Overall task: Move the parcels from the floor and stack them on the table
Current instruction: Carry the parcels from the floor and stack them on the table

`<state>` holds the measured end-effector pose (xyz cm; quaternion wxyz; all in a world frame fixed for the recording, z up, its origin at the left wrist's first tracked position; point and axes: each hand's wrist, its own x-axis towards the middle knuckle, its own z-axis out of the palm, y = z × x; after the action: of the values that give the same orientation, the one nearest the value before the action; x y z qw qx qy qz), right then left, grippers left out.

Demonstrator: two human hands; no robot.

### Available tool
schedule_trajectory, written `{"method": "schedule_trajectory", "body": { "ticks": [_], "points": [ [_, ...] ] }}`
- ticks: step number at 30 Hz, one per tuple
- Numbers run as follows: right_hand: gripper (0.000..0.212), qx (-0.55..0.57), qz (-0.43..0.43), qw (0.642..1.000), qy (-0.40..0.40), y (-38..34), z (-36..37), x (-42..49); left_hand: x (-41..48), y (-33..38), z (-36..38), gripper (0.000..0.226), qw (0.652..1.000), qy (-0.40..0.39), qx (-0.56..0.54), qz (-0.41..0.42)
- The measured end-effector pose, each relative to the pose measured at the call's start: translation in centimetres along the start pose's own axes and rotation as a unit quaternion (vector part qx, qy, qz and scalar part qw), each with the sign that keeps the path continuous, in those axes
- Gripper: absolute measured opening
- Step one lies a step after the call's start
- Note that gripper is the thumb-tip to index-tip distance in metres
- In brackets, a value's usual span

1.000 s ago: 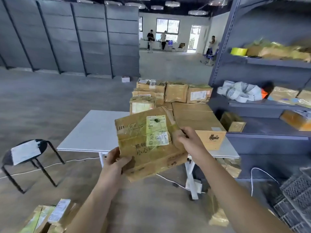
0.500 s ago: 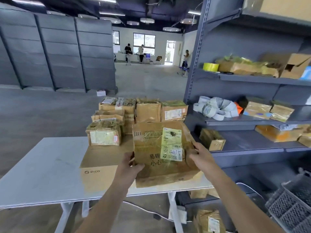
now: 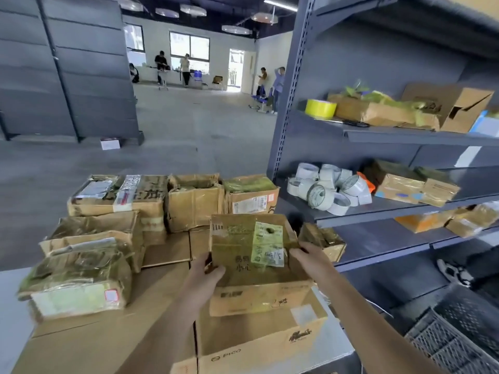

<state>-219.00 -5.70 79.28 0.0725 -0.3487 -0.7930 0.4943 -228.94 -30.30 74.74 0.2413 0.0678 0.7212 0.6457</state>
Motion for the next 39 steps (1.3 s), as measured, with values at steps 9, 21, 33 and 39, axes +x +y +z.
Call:
{"method": "schedule_trajectory", "body": {
  "ticks": [9,21,33,39],
  "points": [
    [0.059,0.017,-0.004,0.999,-0.048,-0.8,-1.8,10.4,6.5,1.2,3.2,0.044,0.996,0.067,0.006,-0.06],
    [0.078,0.147,0.154,0.954,-0.211,1.9,-2.0,18.1,9.9,1.2,6.7,0.051,0.98,0.183,-0.005,-0.075],
    [0.071,0.214,0.151,0.932,-0.251,2.9,-0.8,20.1,10.8,0.9,7.0,0.041,0.98,0.183,-0.056,-0.063],
    [0.069,0.224,0.144,0.927,-0.265,3.3,-0.6,20.5,11.0,1.7,7.0,0.051,0.982,0.171,-0.047,-0.068]
  ]
}}
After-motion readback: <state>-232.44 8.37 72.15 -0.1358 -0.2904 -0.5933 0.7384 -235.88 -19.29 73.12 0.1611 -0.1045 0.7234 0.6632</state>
